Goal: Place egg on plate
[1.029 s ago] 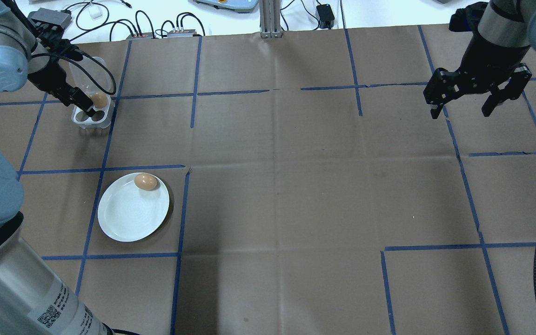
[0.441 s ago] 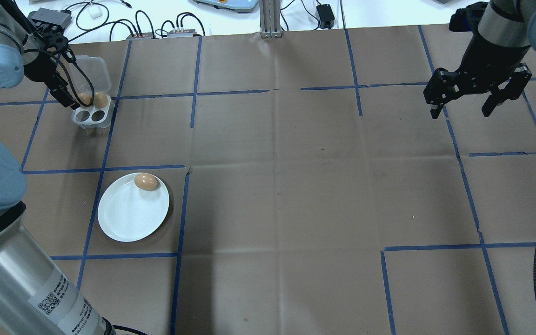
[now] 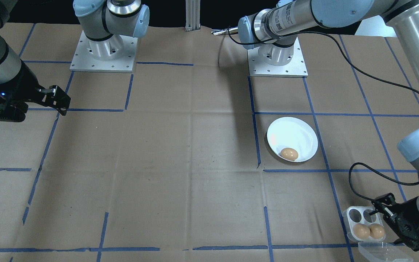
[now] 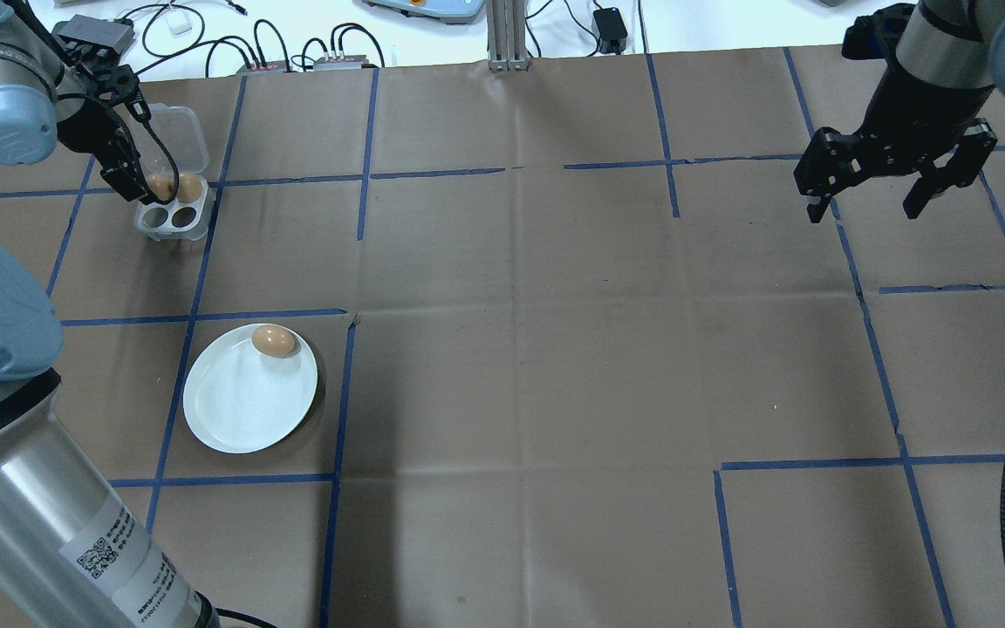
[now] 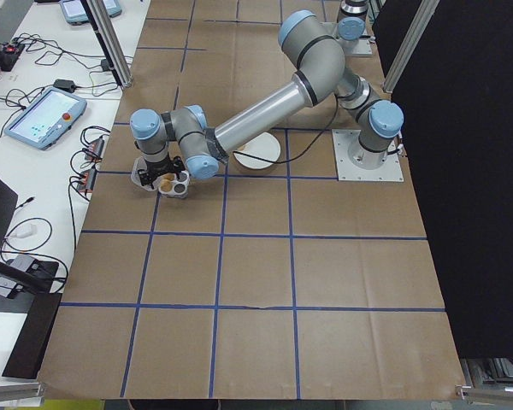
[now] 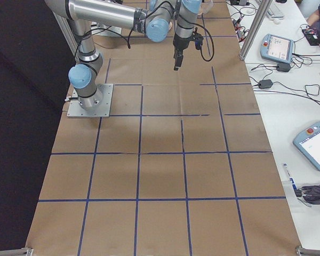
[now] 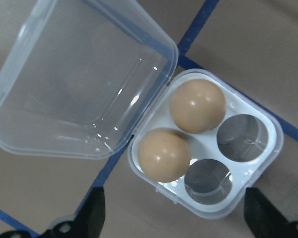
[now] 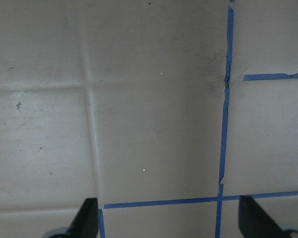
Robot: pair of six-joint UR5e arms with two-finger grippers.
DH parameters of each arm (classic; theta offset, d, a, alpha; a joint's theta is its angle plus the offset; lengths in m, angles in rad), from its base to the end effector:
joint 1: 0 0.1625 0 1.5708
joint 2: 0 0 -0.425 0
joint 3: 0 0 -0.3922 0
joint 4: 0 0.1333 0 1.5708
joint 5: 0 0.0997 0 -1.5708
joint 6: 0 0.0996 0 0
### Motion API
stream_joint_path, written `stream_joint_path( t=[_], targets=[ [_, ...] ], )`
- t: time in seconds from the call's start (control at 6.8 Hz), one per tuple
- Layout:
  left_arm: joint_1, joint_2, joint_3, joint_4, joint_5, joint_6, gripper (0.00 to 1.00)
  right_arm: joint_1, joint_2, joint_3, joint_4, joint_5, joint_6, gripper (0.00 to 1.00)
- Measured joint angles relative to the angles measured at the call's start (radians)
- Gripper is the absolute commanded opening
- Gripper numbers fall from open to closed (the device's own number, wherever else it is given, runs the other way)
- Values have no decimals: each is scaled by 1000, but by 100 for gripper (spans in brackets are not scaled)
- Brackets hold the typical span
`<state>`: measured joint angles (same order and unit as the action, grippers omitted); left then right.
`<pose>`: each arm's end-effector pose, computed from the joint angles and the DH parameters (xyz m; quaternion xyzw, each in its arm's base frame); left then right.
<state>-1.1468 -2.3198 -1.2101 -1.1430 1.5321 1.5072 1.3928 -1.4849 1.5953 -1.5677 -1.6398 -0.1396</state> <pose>0.1860 -0.7454 0.2297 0.5156 0.8564 -0.0271 0.0052 0.0334 -0.5283 0.4327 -0.0172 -0.9976 -0.0614 0.0250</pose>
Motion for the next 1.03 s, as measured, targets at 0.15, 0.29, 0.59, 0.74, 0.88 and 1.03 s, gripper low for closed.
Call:
stream_joint_path(
  t=[0.15, 0.29, 0.59, 0.74, 0.88, 1.03],
  targets=[
    [0, -10, 2, 1, -1, 13, 98, 0, 0, 0, 0, 0, 0, 100],
    [-1, -21, 4, 1, -1, 28, 98, 0, 0, 0, 0, 0, 0, 100],
    [-3, -32, 4, 2, -1, 40, 96, 0, 0, 0, 0, 0, 0, 100],
    [-3, -33, 5, 2, -2, 40, 96, 0, 0, 0, 0, 0, 0, 100],
    [-3, -34, 5, 2, -7, 41, 94, 0, 0, 0, 0, 0, 0, 100],
    [-2, -35, 5, 2, -16, 41, 89, 0, 0, 0, 0, 0, 0, 100]
  ],
)
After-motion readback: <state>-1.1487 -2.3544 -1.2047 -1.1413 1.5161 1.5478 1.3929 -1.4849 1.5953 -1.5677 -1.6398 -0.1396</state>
